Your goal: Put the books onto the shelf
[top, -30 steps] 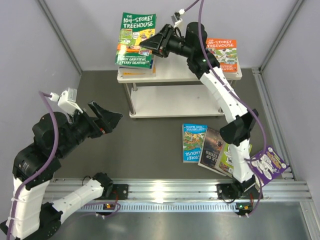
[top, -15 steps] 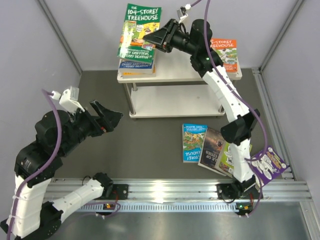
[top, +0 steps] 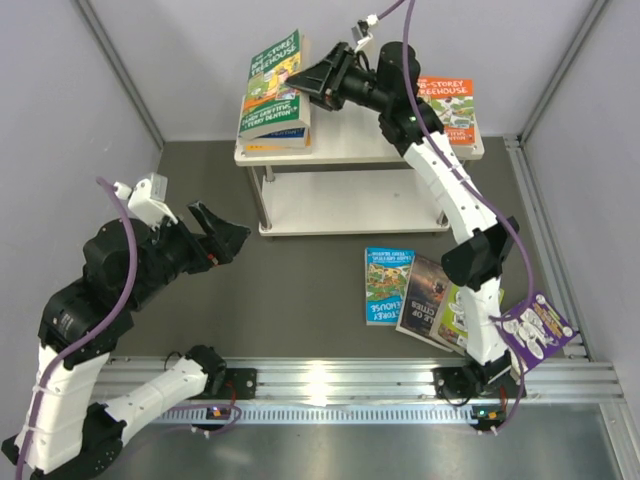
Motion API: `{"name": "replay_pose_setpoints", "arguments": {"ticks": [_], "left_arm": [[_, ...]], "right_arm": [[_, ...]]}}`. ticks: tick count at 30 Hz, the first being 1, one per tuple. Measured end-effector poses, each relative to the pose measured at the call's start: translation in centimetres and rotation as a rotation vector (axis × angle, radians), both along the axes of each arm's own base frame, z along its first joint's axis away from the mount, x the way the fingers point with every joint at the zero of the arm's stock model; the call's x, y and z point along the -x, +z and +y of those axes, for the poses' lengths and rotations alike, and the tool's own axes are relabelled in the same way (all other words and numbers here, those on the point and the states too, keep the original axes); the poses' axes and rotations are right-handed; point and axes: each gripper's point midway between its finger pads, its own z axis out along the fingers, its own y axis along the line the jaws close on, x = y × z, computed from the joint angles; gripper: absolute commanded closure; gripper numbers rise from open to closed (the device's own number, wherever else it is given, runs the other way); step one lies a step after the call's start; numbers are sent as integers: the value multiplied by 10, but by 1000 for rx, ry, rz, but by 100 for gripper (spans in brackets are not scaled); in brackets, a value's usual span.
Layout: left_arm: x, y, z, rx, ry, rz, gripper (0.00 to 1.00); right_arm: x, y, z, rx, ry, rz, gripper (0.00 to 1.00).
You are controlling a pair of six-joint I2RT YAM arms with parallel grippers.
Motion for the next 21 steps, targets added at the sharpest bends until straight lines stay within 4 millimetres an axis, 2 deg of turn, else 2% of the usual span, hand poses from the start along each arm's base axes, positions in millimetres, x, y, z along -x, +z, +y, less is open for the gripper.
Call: {"name": "replay_pose_setpoints", "arguments": {"ticks": [9,11,14,18,19,21], "left_arm": [[3,1,7,11,25,-16,8],[4,1,8,16,28,-19,8],[4,0,8,22,30,-16,8],[4,-1,7,26,32,-11,8],[4,-1,7,26,32,-11,8],[4,-1,7,26,32,-11,8]], "right_arm": [[-4,-14,0,34,-14,8,61],[-7,-25,-2,58,-33,23,51],[-11,-33,-5,84,-57,25,47],[-14,-31,-11,108,-93,-10,41],[-14,-31,-13,114,-103,-16,33],[-13,-27,-16,124,-119,-32,26]]}}
